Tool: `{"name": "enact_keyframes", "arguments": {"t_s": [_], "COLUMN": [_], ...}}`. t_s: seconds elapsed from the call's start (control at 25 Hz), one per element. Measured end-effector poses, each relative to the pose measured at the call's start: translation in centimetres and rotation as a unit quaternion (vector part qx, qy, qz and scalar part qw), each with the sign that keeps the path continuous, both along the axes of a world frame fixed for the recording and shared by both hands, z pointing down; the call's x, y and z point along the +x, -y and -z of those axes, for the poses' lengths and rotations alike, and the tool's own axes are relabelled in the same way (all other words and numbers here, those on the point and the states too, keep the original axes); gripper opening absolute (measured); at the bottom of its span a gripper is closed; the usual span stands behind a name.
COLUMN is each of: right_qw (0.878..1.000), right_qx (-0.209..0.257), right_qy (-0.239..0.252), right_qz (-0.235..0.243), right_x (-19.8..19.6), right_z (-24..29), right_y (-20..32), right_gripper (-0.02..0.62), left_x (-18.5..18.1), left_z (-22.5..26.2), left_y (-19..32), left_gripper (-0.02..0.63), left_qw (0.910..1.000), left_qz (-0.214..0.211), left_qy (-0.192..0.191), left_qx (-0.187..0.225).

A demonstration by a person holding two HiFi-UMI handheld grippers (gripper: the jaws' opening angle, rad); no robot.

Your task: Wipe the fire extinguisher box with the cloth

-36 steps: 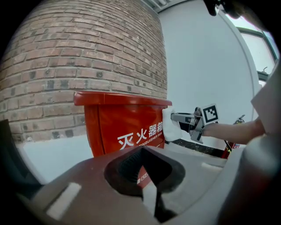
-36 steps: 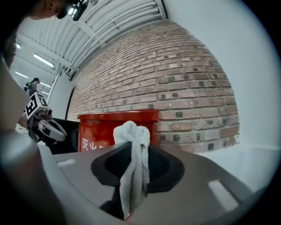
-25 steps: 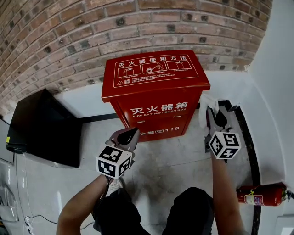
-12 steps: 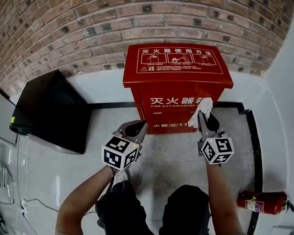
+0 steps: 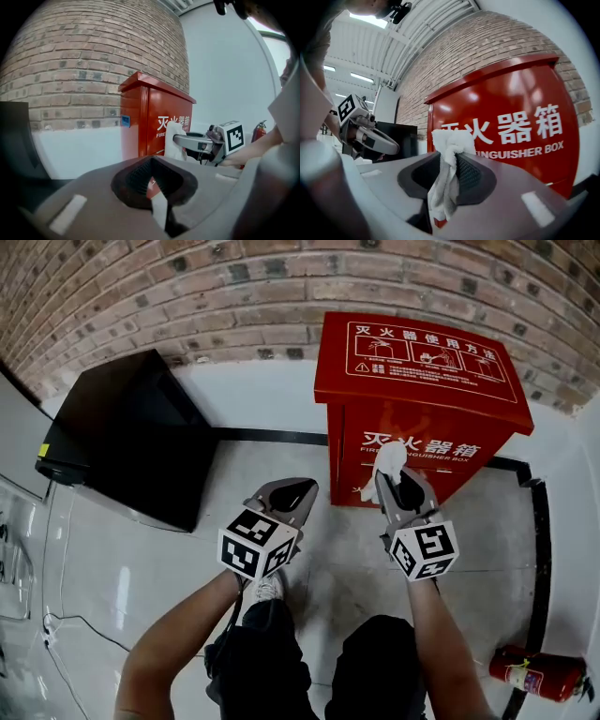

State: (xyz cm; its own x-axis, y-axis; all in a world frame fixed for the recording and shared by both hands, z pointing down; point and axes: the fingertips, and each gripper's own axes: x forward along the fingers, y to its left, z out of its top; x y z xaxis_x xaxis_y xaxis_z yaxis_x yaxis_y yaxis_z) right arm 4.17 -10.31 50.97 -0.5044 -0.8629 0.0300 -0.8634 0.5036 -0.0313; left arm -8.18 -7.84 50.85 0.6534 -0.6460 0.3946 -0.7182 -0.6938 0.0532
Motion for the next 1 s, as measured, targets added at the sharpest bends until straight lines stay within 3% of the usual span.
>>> {"name": "enact_keyframes", "arguments": {"t_s": [0.4,0.8,1.0], "right_qw": [0.997,0.992,0.993], "right_qx": [-0.005,-0.022,-0.041], "right_qy": [0.000,-0.010,-0.037], "right_qz": [0.071,0.126,0.107], "right_x": [-9.5,-13.6,-11.9], "right_z": [-1.5,-3.9,-6.8], "right_y": [1.0,0.1,0.5], "right_gripper": [0.117,0.115,0.114], "left_x": [-3.2,-6.4,-5.7], "left_z": [-0.8,-2.4,-3.5], "left_y": [-0.3,0.2,-0.2], "left_gripper": [0.002,0.000,0.002], "left_qw": [0.9999,0.9992,0.9995], "left_qz": [-0.009,0.018,0.004], "left_qy": [0.013,0.035,0.032], "left_qx": [0.001,0.005,0.007]}}
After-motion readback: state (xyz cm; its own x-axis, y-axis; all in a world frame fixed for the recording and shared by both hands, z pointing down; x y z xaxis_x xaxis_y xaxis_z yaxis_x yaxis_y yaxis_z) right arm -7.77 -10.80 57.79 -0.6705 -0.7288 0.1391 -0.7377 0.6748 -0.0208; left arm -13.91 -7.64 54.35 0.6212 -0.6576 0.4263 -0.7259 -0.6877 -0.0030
